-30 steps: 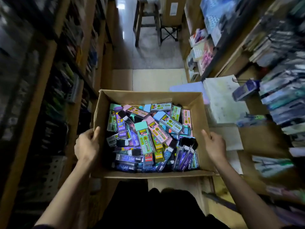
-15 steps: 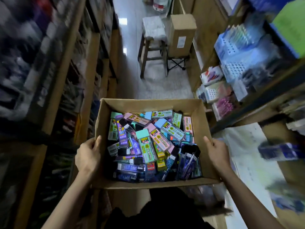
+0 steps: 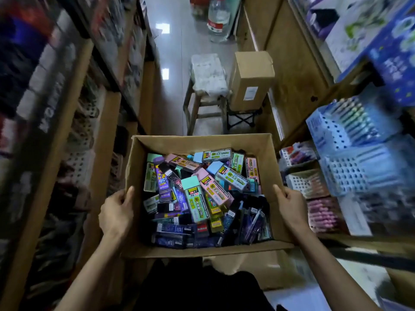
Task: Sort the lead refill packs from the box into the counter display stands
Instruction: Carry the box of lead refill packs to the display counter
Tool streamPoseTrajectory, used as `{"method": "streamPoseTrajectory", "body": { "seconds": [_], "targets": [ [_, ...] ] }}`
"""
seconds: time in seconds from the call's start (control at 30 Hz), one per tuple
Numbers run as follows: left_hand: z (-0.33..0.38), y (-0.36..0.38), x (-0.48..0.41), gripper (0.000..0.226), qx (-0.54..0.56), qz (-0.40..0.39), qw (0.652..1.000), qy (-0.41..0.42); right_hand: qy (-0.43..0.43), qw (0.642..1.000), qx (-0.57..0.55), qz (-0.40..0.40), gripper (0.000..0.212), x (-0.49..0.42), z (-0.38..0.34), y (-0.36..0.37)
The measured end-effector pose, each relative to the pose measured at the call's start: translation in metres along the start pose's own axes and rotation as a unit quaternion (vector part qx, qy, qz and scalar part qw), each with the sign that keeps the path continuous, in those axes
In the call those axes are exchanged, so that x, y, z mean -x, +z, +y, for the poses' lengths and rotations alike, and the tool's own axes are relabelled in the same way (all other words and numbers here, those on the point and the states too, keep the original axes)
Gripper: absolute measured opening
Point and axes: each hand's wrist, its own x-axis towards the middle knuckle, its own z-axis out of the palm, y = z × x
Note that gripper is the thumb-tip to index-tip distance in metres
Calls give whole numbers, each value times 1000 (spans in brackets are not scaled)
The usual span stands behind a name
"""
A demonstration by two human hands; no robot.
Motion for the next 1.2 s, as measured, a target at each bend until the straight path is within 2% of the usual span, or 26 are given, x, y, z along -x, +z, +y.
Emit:
{"method": "streamPoseTrajectory", "body": {
  "seconds": [0.33,0.67,0.87,1.03,1.2],
  "targets": [
    [145,38,-204,35,-7,-41,998,36,76,996,-10,34,50,-187,-97,27],
    [272,88,-375,35,-32,-36,996,74,118,991,-46,46,46,-362,-160,50],
    [354,108,-466,35,-19,-70,994,86,147,984,-78,61,49,-449,-203,51],
    [424,133,-542,31,-28,-119,981,154,195,968,-118,104,49,-500,-225,60],
    [501,171,-614,32,-67,-199,945,251,260,941,-112,185,49,-533,-237,81]
  ]
}}
